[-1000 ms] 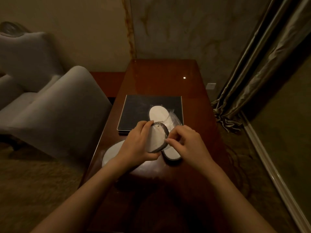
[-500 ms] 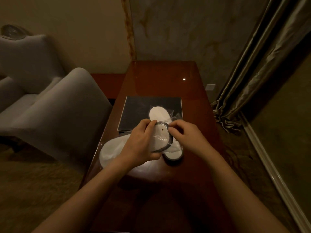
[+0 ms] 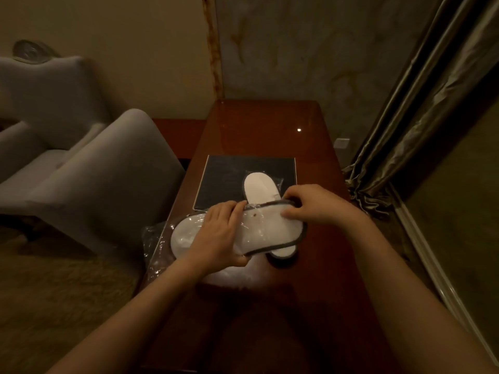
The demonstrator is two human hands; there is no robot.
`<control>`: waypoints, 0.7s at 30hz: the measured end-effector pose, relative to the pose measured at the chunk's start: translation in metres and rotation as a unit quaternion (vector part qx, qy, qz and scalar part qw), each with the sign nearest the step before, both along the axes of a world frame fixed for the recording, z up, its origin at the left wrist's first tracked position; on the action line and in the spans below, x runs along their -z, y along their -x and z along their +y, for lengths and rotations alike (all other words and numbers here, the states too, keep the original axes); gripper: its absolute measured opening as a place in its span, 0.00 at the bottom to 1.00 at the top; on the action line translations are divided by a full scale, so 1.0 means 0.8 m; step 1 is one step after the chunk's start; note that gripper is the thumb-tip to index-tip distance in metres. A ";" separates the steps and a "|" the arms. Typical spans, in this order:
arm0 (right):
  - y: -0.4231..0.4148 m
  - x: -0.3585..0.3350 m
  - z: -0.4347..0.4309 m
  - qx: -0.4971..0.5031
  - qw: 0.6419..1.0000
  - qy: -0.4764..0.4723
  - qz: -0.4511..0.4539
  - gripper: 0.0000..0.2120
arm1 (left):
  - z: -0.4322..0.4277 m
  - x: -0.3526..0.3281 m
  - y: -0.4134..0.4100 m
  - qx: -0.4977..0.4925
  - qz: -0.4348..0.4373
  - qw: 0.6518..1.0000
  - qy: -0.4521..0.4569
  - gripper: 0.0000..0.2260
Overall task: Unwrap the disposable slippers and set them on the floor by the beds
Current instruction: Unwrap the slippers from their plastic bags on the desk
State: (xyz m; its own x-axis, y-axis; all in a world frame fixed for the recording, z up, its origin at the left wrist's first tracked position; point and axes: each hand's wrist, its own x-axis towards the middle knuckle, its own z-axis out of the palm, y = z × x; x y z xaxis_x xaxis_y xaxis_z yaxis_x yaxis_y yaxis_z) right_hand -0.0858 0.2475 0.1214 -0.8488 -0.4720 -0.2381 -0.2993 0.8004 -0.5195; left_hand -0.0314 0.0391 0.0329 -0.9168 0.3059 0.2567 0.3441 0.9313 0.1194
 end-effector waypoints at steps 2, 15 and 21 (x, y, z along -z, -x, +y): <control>0.002 -0.002 -0.017 -0.033 0.998 -0.049 0.017 0.13 | 0.013 0.004 0.002 0.023 0.019 1.000 0.004 0.48; 0.004 0.011 -0.022 -0.076 0.995 0.005 0.066 0.10 | -0.009 -0.036 0.025 0.058 -0.055 0.981 -0.179 0.14; 0.007 0.012 -0.015 -0.088 0.994 -0.004 0.066 0.13 | -0.013 -0.033 0.033 0.085 -0.056 0.970 -0.220 0.12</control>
